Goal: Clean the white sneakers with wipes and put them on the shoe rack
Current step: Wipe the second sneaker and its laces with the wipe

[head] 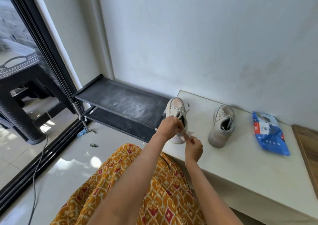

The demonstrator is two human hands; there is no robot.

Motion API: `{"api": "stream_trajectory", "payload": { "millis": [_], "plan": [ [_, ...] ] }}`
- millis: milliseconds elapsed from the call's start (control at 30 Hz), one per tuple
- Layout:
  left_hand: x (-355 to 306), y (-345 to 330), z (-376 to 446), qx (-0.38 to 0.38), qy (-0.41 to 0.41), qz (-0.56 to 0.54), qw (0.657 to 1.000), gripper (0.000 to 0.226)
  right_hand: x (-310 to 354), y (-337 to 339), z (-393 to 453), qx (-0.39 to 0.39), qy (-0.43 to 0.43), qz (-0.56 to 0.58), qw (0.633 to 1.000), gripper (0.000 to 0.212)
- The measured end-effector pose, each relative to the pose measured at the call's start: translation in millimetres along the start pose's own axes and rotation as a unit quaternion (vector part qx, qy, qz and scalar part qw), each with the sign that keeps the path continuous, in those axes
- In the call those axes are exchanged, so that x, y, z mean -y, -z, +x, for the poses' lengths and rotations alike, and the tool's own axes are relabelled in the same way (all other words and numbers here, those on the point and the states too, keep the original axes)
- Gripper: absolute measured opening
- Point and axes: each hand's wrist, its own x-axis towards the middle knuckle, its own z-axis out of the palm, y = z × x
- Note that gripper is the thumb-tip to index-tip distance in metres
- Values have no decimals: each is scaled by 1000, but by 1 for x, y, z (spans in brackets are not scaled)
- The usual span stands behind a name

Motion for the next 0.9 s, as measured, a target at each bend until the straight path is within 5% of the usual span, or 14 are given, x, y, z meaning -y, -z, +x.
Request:
{"api": "stream_trajectory", "payload": {
  "millis": [267,400,500,667,900],
  "plan": [
    [3,-2,3,0,-9,6,1000,14,50,-17,-5,-79,42,110,990,19],
    [2,-2,3,-12,-12,-3,1000,14,44,-20,-4,-102,-14,131,986,19],
    [1,-1,2,-7,-11,3,1000,17,31,-14,-4,-80,-64,100,990,15],
    [0,-1,2,0,-4,4,1000,19,8,16,0,43,53,-62,996,13],
    [0,-1,1,-3,3,4,1000,16,33,2,-2,-29,30,25,999,20]
  ]
}}
